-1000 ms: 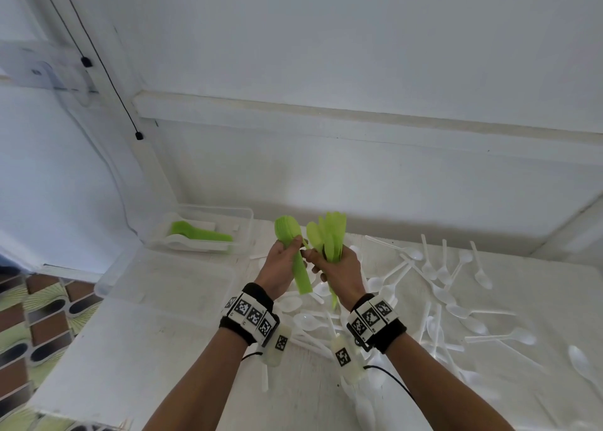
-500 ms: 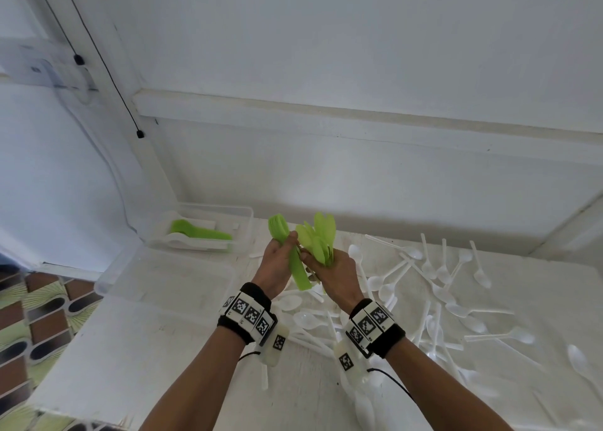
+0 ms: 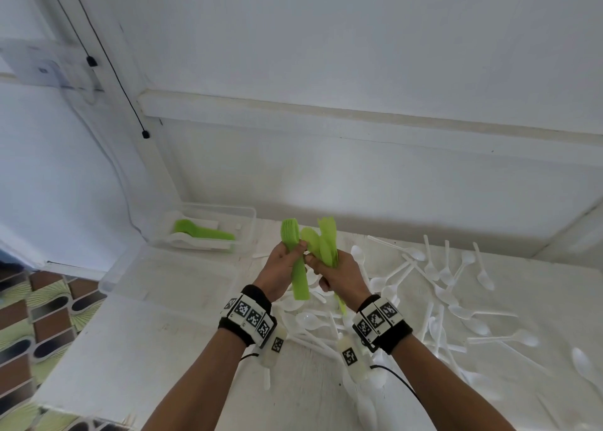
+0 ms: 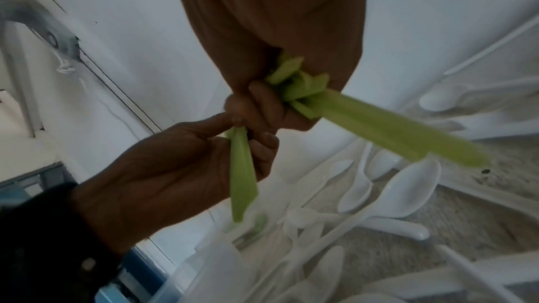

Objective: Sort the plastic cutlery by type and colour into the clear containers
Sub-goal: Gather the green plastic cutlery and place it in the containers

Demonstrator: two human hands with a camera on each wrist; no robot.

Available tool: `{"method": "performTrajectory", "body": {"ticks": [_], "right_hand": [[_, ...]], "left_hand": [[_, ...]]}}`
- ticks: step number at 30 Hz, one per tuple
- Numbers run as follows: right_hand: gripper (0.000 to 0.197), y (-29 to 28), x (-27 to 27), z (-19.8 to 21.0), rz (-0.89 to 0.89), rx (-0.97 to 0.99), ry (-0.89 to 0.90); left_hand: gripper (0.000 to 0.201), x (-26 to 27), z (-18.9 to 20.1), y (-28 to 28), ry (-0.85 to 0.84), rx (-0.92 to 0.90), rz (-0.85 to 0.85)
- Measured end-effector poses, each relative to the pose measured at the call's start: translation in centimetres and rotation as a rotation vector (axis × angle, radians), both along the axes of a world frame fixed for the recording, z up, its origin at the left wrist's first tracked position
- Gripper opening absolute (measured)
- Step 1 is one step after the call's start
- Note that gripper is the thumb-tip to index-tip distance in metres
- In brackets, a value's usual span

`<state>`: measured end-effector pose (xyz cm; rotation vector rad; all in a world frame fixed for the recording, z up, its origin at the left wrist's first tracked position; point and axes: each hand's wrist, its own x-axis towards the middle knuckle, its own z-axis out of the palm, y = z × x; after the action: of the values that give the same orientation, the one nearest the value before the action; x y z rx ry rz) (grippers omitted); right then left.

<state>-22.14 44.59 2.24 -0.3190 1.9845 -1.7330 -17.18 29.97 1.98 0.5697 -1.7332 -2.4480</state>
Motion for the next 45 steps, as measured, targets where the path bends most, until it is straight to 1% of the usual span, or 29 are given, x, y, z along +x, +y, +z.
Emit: {"method": "performTrajectory", "body": {"ticks": [2,4,6,8,11,14,17,19,22,24,26,27,28,29,30,32,34,36,40,42,45], "right_hand": [[0.028,-0.2,0.1,0.1,0.044,-0.035,-0.041],[0.028,-0.3,0.2,0.3,0.066,-0.065,-0.072],[0.025,-0.3,0.3,0.3,0.049,-0.097,-0.088],[0.024,-0.4,0.3,-0.1,0.009,-0.132,-0.104],[0.026,-0.5,0.5,0.1,-0.05,-0.194,-0.183],[0.035,-0.7,0.3,0.6,-0.058,-0.265,-0.32],[0.031,-0.3,-0.5,1.3,-0.014,-0.247,-0.512],[0.027,0.1,-1.1,1.4,0.019,-0.211,-0.574],[0.03,0.0,-1.4,1.0,0.015,-0.146,-0.508],[0.029,-0.4,-1.1,0.8,-0.048,-0.158,-0.428],[0.033,-1.1,-1.0,0.4,-0.1,-0.151,-0.29],[0.041,-1.5,-1.0,0.1,-0.105,-0.115,-0.199],[0.048,-1.9,-0.9,-0.1,-0.104,-0.046,-0.108],[0.05,-2.1,-0.9,-0.1,-0.106,0.009,-0.041],[0.046,-2.1,-0.9,-0.1,-0.101,0.039,-0.001],[0.037,-2.0,-1.1,-0.5,-0.096,0.016,-0.021],[0.033,-1.7,-1.1,-0.5,-0.09,-0.021,-0.074],[0.029,-1.4,-1.2,-0.6,-0.057,-0.029,-0.109],[0.031,-1.1,-1.2,-0.2,-0.003,-0.064,-0.141],[0.035,-1.1,-0.8,-0.1,-0.026,-0.03,-0.094],[0.03,-1.1,-0.5,-0.3,-0.046,0.024,0.021]], "left_hand": [[0.013,-0.1,-0.2,0.1,0.005,-0.071,0.018],[0.014,-0.4,-0.3,0.2,-0.009,-0.104,0.05],[0.016,-0.6,-0.5,0.0,-0.04,-0.107,0.087],[0.016,-0.7,-0.5,-0.2,-0.062,-0.09,0.087],[0.018,-0.4,-0.2,-0.2,-0.03,-0.017,-0.015],[0.029,0.0,0.4,0.0,-0.003,0.059,-0.149],[0.037,0.3,0.5,-0.5,-0.01,0.122,-0.222],[0.043,0.6,0.2,-1.0,-0.024,0.154,-0.257],[0.039,0.8,0.3,-0.7,-0.035,0.207,-0.234],[0.043,0.5,0.2,-0.1,-0.037,0.253,-0.173],[0.051,0.2,-0.2,0.3,-0.031,0.334,-0.12],[0.052,0.1,-0.3,0.5,-0.027,0.37,-0.102],[0.051,0.0,-0.5,0.5,-0.025,0.398,-0.081],[0.049,-0.2,-0.6,0.5,-0.019,0.423,-0.069],[0.043,-0.3,-0.5,0.4,-0.013,0.438,-0.064],[0.028,-0.5,0.0,0.0,-0.012,0.423,-0.029],[0.016,-0.5,-0.2,-0.8,-0.029,0.339,0.031],[0.012,-0.3,-0.5,-1.5,-0.036,0.278,0.026],[0.015,0.3,-1.2,-1.4,-0.077,0.25,-0.052],[0.022,0.5,-1.6,-0.9,-0.081,0.236,-0.066],[0.038,0.3,-1.7,-0.1,-0.052,0.262,-0.068]]}}
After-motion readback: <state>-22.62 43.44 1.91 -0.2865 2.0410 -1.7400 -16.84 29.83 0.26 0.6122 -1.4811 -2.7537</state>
